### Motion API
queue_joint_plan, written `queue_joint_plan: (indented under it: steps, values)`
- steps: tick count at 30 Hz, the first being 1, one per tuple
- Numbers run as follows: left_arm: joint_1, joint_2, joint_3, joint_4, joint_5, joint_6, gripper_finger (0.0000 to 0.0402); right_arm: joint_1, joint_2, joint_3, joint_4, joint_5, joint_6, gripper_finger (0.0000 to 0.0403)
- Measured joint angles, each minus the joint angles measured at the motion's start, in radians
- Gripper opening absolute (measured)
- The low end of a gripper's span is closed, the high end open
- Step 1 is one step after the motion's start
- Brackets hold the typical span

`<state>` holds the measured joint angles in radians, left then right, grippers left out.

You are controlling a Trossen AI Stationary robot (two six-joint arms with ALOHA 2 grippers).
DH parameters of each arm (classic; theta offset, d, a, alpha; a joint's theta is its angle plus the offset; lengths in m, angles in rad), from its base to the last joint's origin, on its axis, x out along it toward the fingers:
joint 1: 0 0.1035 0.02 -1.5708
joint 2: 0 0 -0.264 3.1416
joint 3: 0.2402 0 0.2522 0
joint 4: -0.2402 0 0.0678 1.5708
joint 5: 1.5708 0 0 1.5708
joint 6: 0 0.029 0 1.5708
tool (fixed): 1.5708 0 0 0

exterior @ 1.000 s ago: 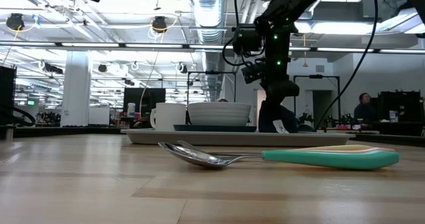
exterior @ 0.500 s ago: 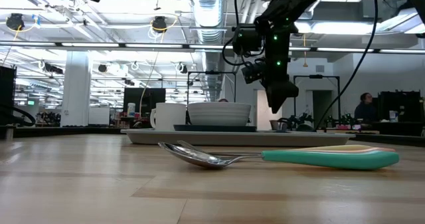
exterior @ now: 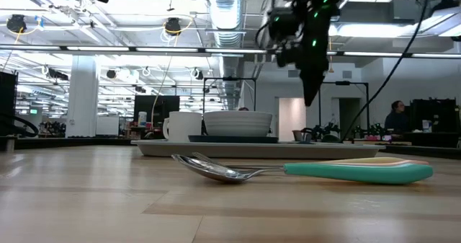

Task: Set up tray
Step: Put the orange fork on the dark blue napkin to the right of the black plate

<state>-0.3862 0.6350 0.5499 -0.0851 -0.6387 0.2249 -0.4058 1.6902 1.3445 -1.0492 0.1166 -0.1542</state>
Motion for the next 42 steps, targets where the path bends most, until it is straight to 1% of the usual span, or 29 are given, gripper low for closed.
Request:
queue_joint_plan:
  steps: [3, 6, 10, 13, 14, 19, 21, 25, 29, 35, 38, 40, 42]
  values:
    - [0.0, 0.0, 0.0, -0.006, 0.001, 0.0, 0.0096, 0.007, -0.088, -0.048, 0.032, -0.176, 0.084, 0.0173]
    - [0.0, 0.0, 0.0, -0.011, 0.001, -0.006, 0.0096, 0.049, -0.169, -0.129, 0.122, -0.272, 0.184, 0.0175]
    - [0.0, 0.0, 0.0, -0.013, 0.004, -0.021, 0.0096, 0.147, -0.245, -0.255, 0.315, -0.277, 0.386, 0.0175]
    - [0.0, 0.0, 0.0, -0.013, 0.004, -0.023, 0.0096, 0.233, -0.253, -0.321, 0.496, -0.275, 0.564, 0.0176]
    - [0.0, 0.0, 0.0, -0.013, 0.004, -0.023, 0.0096, 0.257, -0.25, -0.332, 0.539, -0.274, 0.598, 0.0177]
    - [0.0, 0.0, 0.0, -0.006, 0.004, -0.025, 0.0096, 0.36, -0.186, -0.325, 0.661, -0.273, 0.679, 0.0179]
    - [0.0, 0.0, 0.0, -0.007, 0.004, -0.026, 0.0096, 0.403, -0.158, -0.306, 0.69, -0.275, 0.669, 0.0177]
    - [0.0, 0.0, 0.0, -0.007, 0.004, -0.026, 0.0096, 0.495, -0.101, -0.264, 0.657, -0.275, 0.557, 0.0164]
    - [0.0, 0.0, 0.0, -0.009, 0.004, -0.027, 0.0096, 0.568, -0.039, -0.198, 0.572, -0.273, 0.499, 0.0144]
    - [0.0, 0.0, 0.0, -0.015, 0.037, -0.035, 0.0096, 0.633, 0.078, -0.085, 0.501, -0.276, 0.511, 0.0118]
    - [0.0, 0.0, 0.0, -0.019, 0.073, -0.052, 0.0096, 0.656, 0.138, -0.015, 0.444, -0.275, 0.513, 0.0112]
    - [0.0, 0.0, 0.0, -0.028, 0.094, -0.069, 0.0096, 0.671, 0.185, 0.051, 0.436, -0.275, 0.521, 0.0111]
    - [0.0, 0.0, 0.0, -0.032, 0.111, -0.087, 0.0096, 0.687, 0.224, 0.111, 0.374, -0.273, 0.524, 0.0111]
